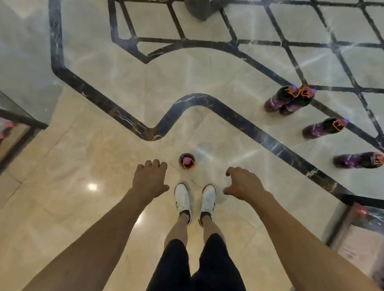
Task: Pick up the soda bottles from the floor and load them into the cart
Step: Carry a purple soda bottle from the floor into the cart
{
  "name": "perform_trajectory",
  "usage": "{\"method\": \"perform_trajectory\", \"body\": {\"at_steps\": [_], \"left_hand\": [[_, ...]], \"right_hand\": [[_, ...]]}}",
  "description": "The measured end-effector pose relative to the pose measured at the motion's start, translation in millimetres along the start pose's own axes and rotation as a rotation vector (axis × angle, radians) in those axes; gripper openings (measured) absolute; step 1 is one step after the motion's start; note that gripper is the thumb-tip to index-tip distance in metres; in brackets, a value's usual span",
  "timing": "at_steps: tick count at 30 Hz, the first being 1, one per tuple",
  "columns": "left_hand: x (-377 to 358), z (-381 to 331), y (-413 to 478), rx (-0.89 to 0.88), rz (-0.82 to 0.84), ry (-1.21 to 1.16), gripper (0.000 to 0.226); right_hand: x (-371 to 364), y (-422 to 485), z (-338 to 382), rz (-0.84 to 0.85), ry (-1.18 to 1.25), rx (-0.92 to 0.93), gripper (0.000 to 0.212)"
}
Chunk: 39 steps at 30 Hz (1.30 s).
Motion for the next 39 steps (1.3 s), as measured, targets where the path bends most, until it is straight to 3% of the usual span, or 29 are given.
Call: {"method": "perform_trajectory", "body": {"at_steps": [6, 11, 16, 19, 24, 29, 39], "left_hand": [[-93, 17, 89, 0.035, 0.081, -0.056, 0.069], [-174, 18, 190, -0.003, 0.021, -0.172, 0.073], [-266, 10, 287, -0.114, -0.062, -0.571, 0.101], [-304, -4, 332, -0.092, -0.137, -0.826, 0.112], [-330, -11, 365, 0.052, -0.319, -1.155, 0.086], [-327, 6, 370, 0.018, -0.420, -1.211, 0.074], [-348, 103, 387, 0.132, -0.351, -1.562, 0.072]], "right_hand": [[-71, 109, -1, 0.081, 0.150, -0.021, 0.060], [-133, 223, -2, 0.063, 0.247, -0.003, 0.061], [-205, 336, -2, 0.060, 0.286, 0.051, 0.066], [-248, 390, -2, 0.060, 0.335, 0.065, 0.069], [-298, 440, 4, 0.048, 0.496, 0.043, 0.080], [-317, 469, 17, 0.055, 0.662, 0.088, 0.095], [-338, 546, 79, 0.079, 0.730, 0.335, 0.103]]}}
Point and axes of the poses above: each hand's wrist, its own y-axis towards the middle knuckle, its own x-axis out of the back of the hand, z = x × y, the point moved 7 cm from there along y, towards the middle knuckle, and after that the axes turned 6 degrees about -x, right-handed, at the moved point
